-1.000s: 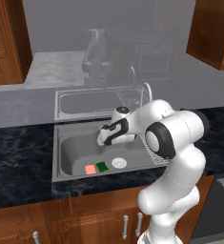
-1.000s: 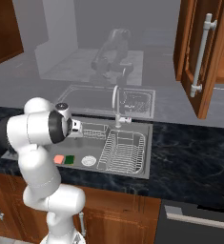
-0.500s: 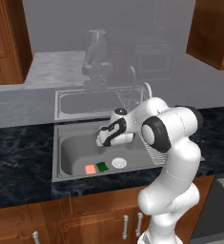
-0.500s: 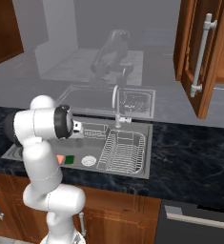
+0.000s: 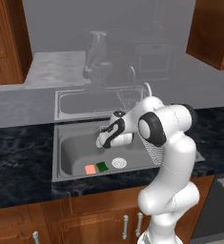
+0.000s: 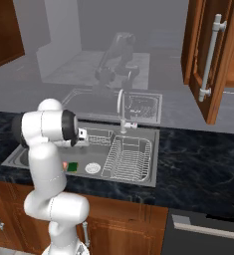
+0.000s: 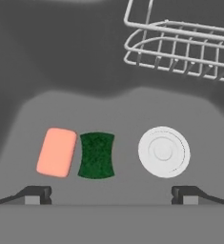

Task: Pick up the sponge and bar soap from the sink, and place them back in the cabinet, and close the cabinet doors.

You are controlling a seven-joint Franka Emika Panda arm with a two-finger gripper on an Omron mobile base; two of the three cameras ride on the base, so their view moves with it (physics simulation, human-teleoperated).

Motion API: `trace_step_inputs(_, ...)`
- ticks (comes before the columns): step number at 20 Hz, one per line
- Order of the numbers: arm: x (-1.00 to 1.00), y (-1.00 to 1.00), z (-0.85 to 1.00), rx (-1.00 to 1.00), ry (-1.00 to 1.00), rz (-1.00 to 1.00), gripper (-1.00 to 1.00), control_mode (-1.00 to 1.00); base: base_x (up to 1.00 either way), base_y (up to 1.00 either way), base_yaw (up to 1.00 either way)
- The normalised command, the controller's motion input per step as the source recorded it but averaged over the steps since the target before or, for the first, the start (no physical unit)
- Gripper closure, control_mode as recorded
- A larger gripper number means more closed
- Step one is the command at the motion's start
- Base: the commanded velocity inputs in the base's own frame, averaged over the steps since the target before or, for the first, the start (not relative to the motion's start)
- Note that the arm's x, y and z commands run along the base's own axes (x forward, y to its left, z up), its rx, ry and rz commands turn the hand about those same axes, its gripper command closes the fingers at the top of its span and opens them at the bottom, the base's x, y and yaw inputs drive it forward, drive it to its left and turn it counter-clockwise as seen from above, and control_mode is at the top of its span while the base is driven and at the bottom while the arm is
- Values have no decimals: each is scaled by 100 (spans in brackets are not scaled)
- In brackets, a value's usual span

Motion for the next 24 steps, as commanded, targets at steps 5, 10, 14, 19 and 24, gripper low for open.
trace_step_inputs(5, 11, 0, -16, 0, 0, 0, -100, -100, 0, 0, 0)
trace_step_inputs(10, 12, 0, -18, 0, 0, 0, -100, -100, 0, 0, 0)
trace_step_inputs(14, 11, 3, -18, 0, 0, 0, -100, -100, 0, 0, 0)
trace_step_inputs(19, 11, 4, -16, 0, 0, 0, -100, -100, 0, 0, 0)
trace_step_inputs(24, 10, 4, -15, 0, 0, 0, -100, -100, 0, 0, 0)
